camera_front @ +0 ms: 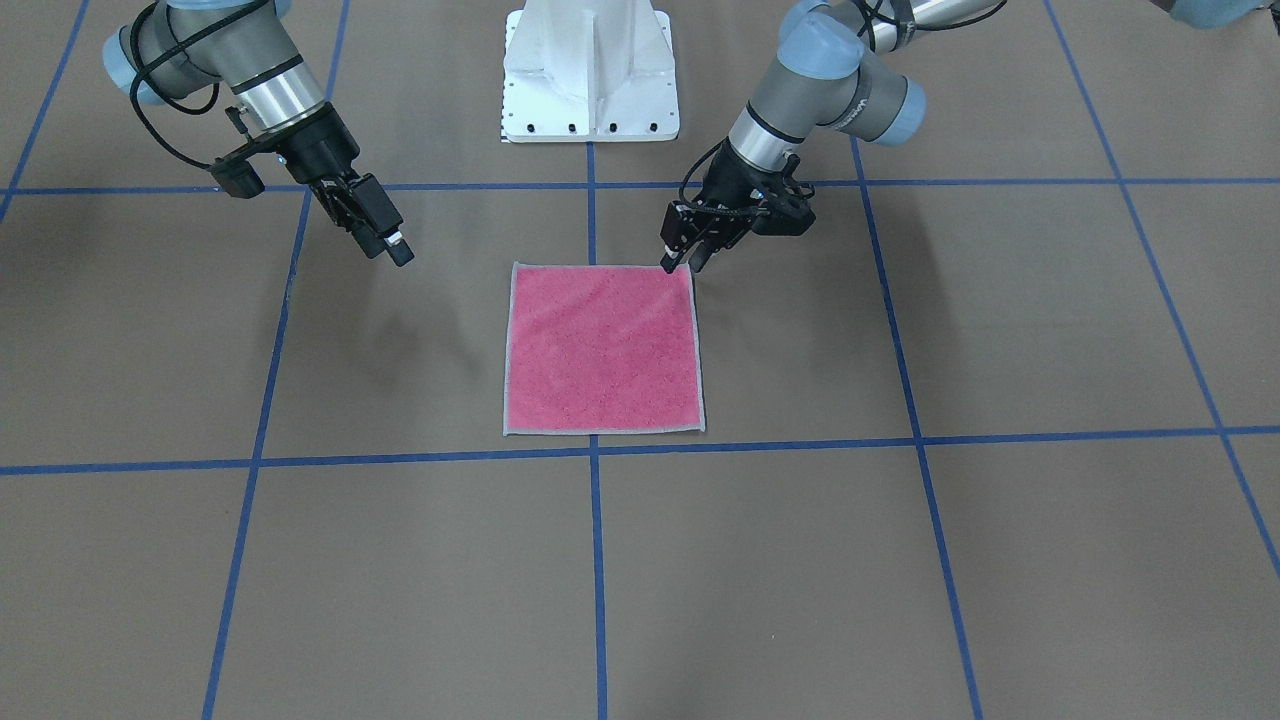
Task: Fold towel twice with both arms
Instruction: 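Lower the left gripper onto its corner while the right gripper aligns on its corner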
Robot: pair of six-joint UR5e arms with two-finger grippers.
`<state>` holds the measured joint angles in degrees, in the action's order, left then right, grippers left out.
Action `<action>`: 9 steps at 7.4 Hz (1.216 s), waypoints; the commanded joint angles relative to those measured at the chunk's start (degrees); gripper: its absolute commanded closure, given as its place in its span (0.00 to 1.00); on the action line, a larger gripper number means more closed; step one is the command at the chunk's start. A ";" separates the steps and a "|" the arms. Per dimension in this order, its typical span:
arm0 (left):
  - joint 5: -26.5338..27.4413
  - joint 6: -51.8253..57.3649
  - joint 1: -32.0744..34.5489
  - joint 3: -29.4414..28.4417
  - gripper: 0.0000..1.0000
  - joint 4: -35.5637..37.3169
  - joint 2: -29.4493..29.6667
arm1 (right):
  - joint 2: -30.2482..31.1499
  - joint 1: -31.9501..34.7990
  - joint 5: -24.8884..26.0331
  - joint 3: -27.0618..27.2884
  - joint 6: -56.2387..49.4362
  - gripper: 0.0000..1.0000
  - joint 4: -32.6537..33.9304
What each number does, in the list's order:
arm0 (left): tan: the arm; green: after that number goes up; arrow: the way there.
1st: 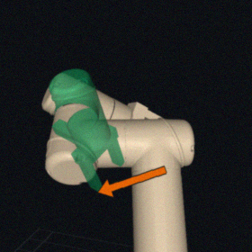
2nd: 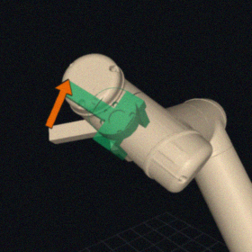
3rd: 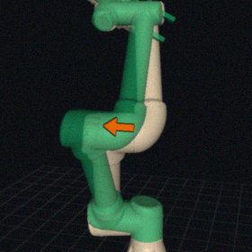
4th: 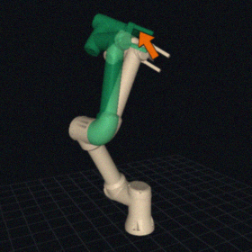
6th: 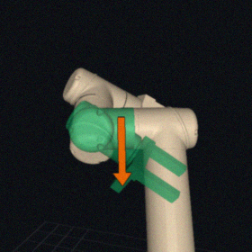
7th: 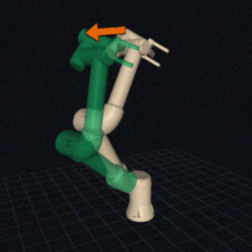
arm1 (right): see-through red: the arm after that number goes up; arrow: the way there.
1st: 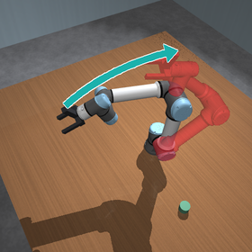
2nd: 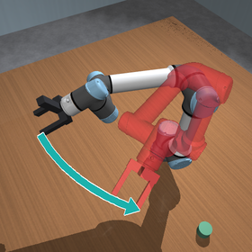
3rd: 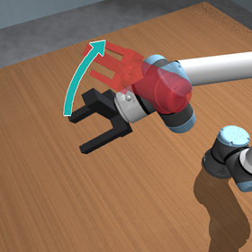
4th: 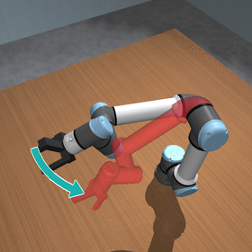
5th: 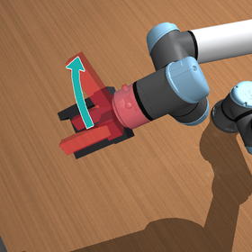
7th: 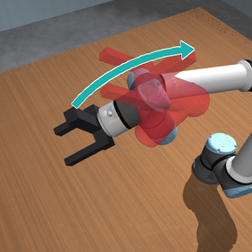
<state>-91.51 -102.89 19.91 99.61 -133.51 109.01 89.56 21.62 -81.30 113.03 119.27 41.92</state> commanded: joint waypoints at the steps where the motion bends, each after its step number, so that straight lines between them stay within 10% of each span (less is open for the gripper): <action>1: -0.08 0.14 -0.14 -0.03 0.46 0.09 -0.90 | 0.00 0.00 0.00 -0.01 0.00 0.07 0.00; 3: -0.08 0.84 -0.23 -0.56 0.47 0.61 -0.73 | 0.00 -0.17 0.00 -0.10 0.00 0.07 0.00; 6: 0.10 0.85 -0.75 -0.56 0.84 1.23 -0.38 | 0.00 -0.26 0.09 -0.10 0.00 0.07 0.00; 9: 0.36 1.02 -0.75 -0.56 1.00 1.23 -0.82 | -0.17 -0.61 0.26 -0.10 0.00 0.07 1.13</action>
<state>-91.29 -101.96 19.16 99.05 -132.28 108.30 89.51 21.22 -81.11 112.94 119.27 42.20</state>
